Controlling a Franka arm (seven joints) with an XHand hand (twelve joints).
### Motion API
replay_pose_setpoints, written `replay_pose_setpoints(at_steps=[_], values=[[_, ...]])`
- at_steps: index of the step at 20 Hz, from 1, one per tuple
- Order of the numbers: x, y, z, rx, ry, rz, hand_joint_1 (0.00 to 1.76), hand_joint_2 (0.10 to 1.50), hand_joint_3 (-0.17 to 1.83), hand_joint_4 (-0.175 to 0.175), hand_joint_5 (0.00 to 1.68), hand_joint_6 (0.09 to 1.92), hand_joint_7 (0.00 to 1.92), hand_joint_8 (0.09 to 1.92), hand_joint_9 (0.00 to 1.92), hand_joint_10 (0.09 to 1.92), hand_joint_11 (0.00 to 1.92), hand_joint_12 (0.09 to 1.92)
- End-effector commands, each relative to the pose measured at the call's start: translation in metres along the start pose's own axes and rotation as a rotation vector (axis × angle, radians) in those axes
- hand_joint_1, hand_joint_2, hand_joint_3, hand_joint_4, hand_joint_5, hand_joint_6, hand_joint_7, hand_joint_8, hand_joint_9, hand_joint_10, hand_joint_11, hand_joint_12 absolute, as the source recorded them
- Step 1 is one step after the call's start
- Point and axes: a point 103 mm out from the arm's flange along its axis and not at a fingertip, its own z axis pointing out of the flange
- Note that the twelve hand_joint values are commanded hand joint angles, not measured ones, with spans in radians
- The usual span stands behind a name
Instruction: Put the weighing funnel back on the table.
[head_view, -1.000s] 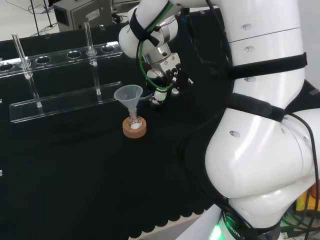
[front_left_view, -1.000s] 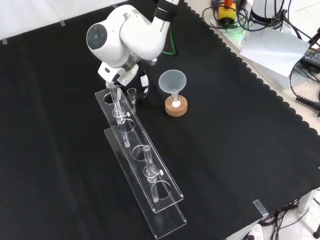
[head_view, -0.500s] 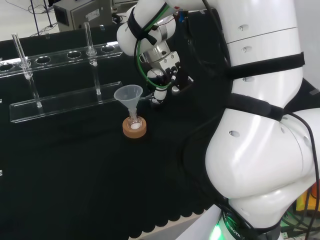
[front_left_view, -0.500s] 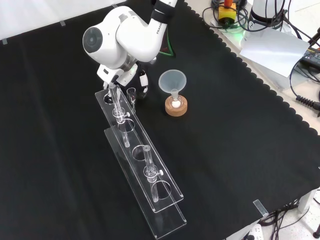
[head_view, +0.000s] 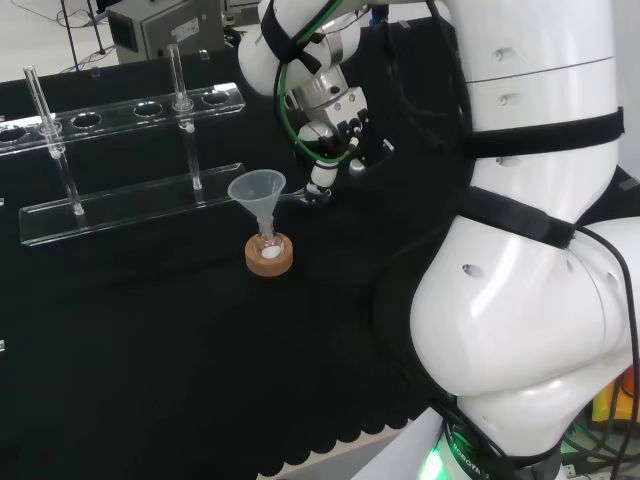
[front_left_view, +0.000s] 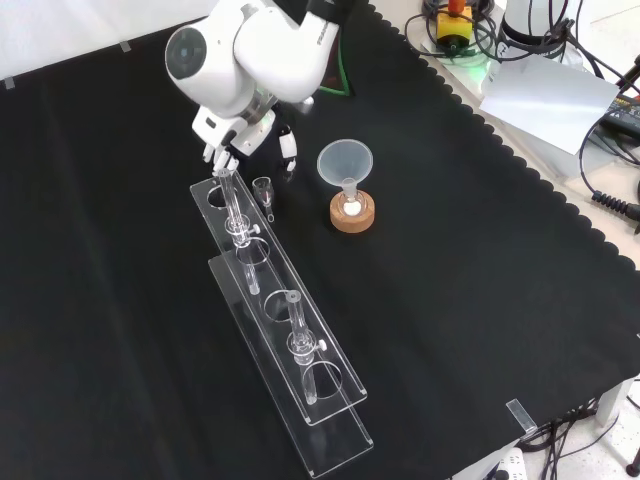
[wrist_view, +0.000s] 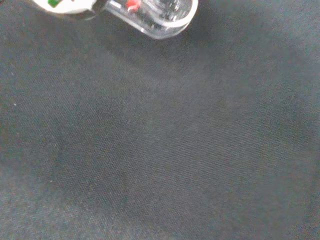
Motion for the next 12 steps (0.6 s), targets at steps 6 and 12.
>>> replay_pose_setpoints(at_steps=[6, 12], values=[[-0.016, -0.076, -0.043, -0.102, 0.017, 0.072, 0.74, 0.63, 0.56, -0.039, 0.41, 0.31, 0.29, 0.69, 0.63, 0.61, 0.40, 1.31], [-0.016, -0.111, -0.062, -0.140, 0.009, 0.099, 0.73, 0.64, 0.55, -0.040, 0.42, 0.29, 0.34, 0.69, 0.64, 0.61, 0.40, 1.31]])
